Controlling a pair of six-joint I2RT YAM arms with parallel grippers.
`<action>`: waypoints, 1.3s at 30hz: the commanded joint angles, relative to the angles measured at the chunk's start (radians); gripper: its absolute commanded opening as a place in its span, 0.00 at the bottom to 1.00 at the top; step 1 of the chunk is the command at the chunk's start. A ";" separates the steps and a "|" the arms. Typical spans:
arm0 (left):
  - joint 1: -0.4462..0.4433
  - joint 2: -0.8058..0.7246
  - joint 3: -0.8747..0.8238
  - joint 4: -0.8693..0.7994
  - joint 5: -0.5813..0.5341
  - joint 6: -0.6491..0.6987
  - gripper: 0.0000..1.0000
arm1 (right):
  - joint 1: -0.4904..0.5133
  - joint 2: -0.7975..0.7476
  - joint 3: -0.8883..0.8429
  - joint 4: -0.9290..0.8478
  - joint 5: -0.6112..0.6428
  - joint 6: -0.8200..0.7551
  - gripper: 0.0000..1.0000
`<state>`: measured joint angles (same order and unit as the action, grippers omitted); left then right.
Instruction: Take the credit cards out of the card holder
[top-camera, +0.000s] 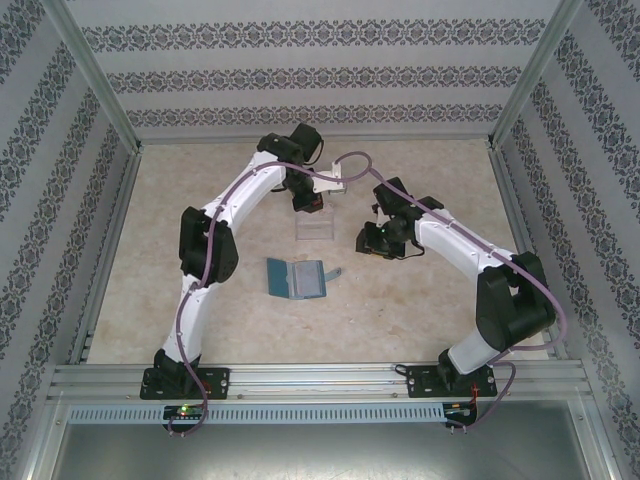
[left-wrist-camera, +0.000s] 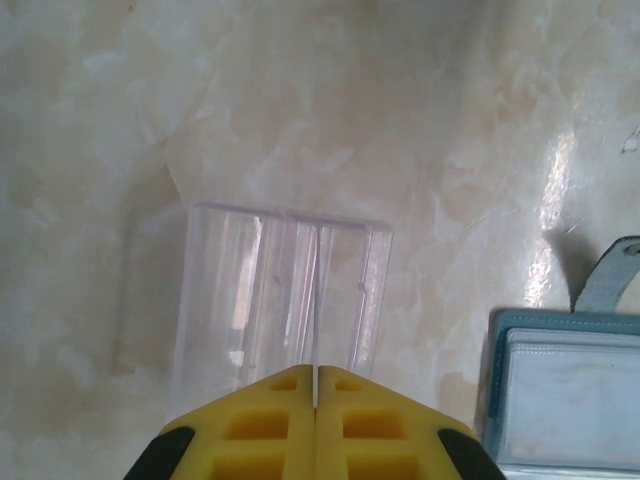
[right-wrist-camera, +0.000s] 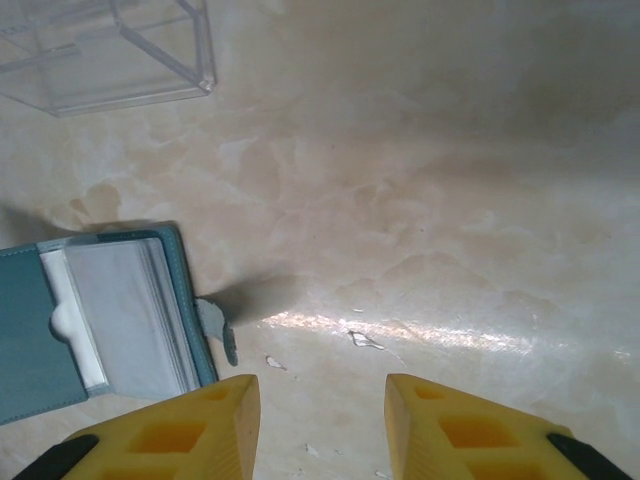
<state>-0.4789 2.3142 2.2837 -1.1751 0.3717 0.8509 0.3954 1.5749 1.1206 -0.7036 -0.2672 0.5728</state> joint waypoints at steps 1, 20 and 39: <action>-0.018 0.037 0.031 -0.074 -0.045 0.069 0.00 | -0.015 -0.027 -0.013 -0.013 0.008 0.005 0.38; -0.050 0.142 0.108 -0.205 -0.056 0.125 0.00 | -0.029 -0.015 -0.020 -0.005 -0.002 -0.007 0.38; -0.080 0.182 0.189 -0.199 -0.166 0.113 0.24 | -0.035 -0.033 -0.043 0.004 -0.002 0.001 0.38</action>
<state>-0.5453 2.4924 2.4302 -1.3716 0.2459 0.9543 0.3683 1.5681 1.0878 -0.7029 -0.2707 0.5724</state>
